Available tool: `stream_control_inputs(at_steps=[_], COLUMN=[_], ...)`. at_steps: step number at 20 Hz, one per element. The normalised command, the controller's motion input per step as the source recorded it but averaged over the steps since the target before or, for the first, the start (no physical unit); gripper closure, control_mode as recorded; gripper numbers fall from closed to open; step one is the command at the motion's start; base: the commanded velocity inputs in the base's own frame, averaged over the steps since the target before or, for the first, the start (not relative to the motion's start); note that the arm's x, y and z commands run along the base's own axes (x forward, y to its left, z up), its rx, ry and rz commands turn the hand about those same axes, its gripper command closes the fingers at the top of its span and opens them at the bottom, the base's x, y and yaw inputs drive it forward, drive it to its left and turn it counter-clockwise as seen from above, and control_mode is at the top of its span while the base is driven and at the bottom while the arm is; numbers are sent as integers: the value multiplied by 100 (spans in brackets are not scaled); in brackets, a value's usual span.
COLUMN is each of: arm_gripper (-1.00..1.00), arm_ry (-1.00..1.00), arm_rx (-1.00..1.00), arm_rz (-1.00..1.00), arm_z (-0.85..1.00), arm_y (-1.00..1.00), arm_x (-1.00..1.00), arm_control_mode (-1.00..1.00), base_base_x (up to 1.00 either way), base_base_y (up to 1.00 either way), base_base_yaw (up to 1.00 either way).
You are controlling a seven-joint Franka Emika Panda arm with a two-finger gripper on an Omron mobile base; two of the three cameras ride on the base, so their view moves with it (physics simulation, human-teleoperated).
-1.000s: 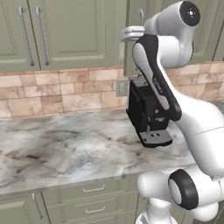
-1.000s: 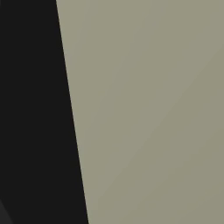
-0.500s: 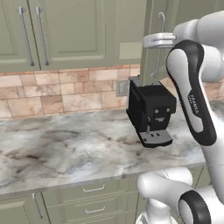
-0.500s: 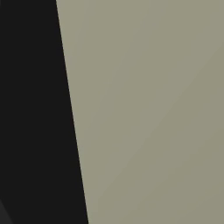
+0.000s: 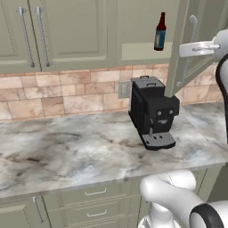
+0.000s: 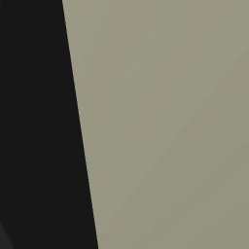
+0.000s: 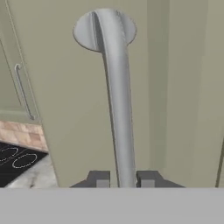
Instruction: Get the candle and the beer from the cabinet and move them to the dining counter.
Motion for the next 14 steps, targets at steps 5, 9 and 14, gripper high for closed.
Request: stream_control_inputs(at_steps=[5, 9, 14], arm_gripper=[-100, -100, -100], arm_ry=[2, -1, 1], arm_rx=[2, 9, 7], arm_rz=[1, 1, 0], arm_z=[-19, -11, -9], arm_y=[0, 0, 15], arm_x=[-49, -75, -58], arm_control_mode=[-100, -100, -100], base_base_x=[0, 0, 0], base_base_y=[0, 0, 0], base_base_yaw=[0, 0, 0])
